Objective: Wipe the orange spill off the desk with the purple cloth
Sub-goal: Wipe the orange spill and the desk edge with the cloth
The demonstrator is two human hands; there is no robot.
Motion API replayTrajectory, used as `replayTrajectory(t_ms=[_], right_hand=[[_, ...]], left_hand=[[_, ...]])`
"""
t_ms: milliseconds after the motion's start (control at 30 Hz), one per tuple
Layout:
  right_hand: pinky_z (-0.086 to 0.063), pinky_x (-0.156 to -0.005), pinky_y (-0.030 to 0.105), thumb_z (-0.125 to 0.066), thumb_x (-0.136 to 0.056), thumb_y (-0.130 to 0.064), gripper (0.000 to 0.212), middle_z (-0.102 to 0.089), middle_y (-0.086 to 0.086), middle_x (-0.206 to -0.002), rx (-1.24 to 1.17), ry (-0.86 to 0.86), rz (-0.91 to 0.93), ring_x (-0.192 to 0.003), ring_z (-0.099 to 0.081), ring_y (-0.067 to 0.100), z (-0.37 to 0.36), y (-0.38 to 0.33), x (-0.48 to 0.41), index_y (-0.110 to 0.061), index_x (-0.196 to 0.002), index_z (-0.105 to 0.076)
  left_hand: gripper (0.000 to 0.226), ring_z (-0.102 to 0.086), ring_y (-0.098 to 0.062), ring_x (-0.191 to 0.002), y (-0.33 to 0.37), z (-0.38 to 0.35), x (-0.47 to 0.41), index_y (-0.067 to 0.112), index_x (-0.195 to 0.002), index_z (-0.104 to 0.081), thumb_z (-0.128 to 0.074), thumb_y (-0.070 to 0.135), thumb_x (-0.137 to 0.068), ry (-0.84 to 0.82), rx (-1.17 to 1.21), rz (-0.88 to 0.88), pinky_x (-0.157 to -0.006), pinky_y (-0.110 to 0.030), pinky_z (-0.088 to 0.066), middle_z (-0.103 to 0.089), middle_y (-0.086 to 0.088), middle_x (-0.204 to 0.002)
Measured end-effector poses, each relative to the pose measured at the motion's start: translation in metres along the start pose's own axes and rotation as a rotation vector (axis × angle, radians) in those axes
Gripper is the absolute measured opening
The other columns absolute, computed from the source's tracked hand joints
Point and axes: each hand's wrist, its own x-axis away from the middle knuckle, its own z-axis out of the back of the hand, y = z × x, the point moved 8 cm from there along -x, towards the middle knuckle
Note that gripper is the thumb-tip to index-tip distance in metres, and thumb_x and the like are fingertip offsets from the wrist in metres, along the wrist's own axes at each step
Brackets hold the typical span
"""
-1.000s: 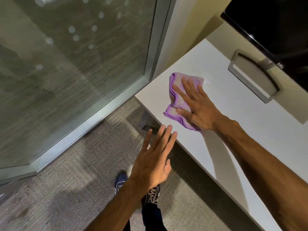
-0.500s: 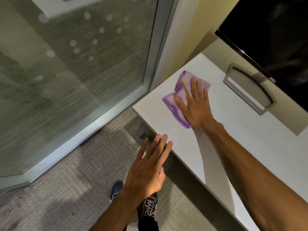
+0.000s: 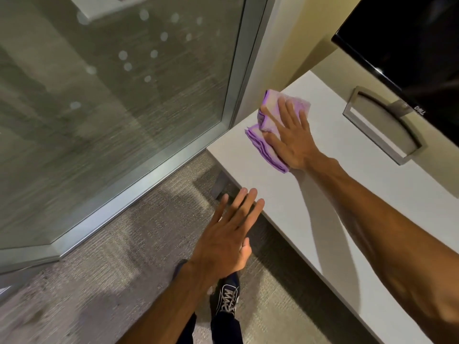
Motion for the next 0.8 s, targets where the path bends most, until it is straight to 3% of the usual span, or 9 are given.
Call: replayTrajectory(t_ms=[133,267,367,467,600,667,733,800], right_hand=[[0.001,-0.125,0.062,-0.01,-0.103,-0.061,0.073,-0.004,0.016,-0.171,-0.018,0.052,0.081,-0.158,0.004,0.034,-0.009,-0.029,0.043,-0.019,-0.162,-0.012],[0.002,-0.126,0.06,-0.013,-0.102,-0.064,0.073,-0.001,0.01,-0.172,-0.042,0.025,0.114,-0.159,0.007,0.029,-0.016,-0.063,0.075,-0.024,-0.163,-0.012],[-0.004,-0.125,0.063,-0.018,-0.101,-0.066,0.073,-0.007,0.01,-0.171,0.011,0.036,0.128,-0.159,0.002,0.032,-0.021,-0.09,0.093,-0.024,-0.161,-0.02],[-0.012,-0.123,0.066,-0.035,-0.1,-0.063,0.075,-0.015,0.015,-0.17,0.124,0.071,0.122,-0.157,-0.007,0.04,-0.029,-0.111,0.097,-0.02,-0.16,-0.027],[-0.015,-0.122,0.067,-0.056,-0.098,-0.053,0.081,-0.013,0.017,-0.17,0.179,0.082,0.065,-0.156,-0.006,0.043,-0.04,-0.118,0.087,-0.019,-0.162,-0.02],[-0.013,-0.122,0.066,-0.054,-0.097,-0.059,0.084,-0.012,0.017,-0.17,0.167,0.068,0.047,-0.157,-0.004,0.043,-0.043,-0.124,0.074,-0.018,-0.162,-0.019],[-0.004,-0.124,0.063,-0.04,-0.093,-0.073,0.091,-0.008,0.016,-0.17,0.088,0.025,0.059,-0.157,0.0,0.04,-0.04,-0.132,0.061,-0.017,-0.162,-0.018],[0.01,-0.127,0.051,-0.027,-0.087,-0.083,0.1,-0.001,0.011,-0.171,-0.088,-0.027,0.105,-0.158,0.004,0.034,-0.025,-0.133,0.055,-0.018,-0.162,-0.016]], left_hand=[[0.094,0.004,-0.025,-0.155,0.0,0.003,0.001,0.01,-0.159,-0.013,-0.067,0.028,-0.085,0.032,-0.002,0.011,-0.125,-0.05,-0.012,-0.003,-0.01,-0.168],[0.076,-0.018,-0.027,-0.153,0.0,0.016,0.009,0.005,-0.153,-0.033,-0.064,0.018,-0.086,0.199,0.071,0.024,-0.124,-0.045,-0.02,-0.027,-0.015,-0.162],[0.055,-0.046,-0.025,-0.134,-0.022,0.026,0.022,0.005,-0.142,-0.049,-0.059,0.021,-0.091,0.358,0.218,0.211,-0.11,-0.036,-0.041,-0.048,-0.017,-0.147],[0.052,-0.048,-0.017,-0.127,-0.046,0.033,0.033,0.011,-0.143,-0.042,-0.049,0.036,-0.098,0.455,0.371,0.415,-0.103,-0.021,-0.041,-0.05,-0.015,-0.143],[0.042,-0.055,-0.022,-0.119,-0.053,0.046,0.031,0.011,-0.136,-0.046,-0.047,0.032,-0.1,0.578,0.415,0.445,-0.096,-0.034,-0.052,-0.055,-0.016,-0.133],[0.035,-0.055,-0.019,-0.114,-0.053,0.051,0.025,0.008,-0.132,-0.054,-0.049,0.024,-0.101,0.608,0.434,0.453,-0.092,-0.033,-0.053,-0.057,-0.013,-0.128],[0.029,-0.056,-0.014,-0.108,-0.051,0.055,0.016,0.007,-0.128,-0.058,-0.05,0.017,-0.103,0.606,0.472,0.456,-0.086,-0.027,-0.053,-0.059,-0.009,-0.123],[0.029,-0.054,-0.013,-0.108,-0.046,0.06,0.007,0.005,-0.129,-0.058,-0.046,0.011,-0.103,0.597,0.428,0.425,-0.086,-0.021,-0.05,-0.059,-0.011,-0.124]])
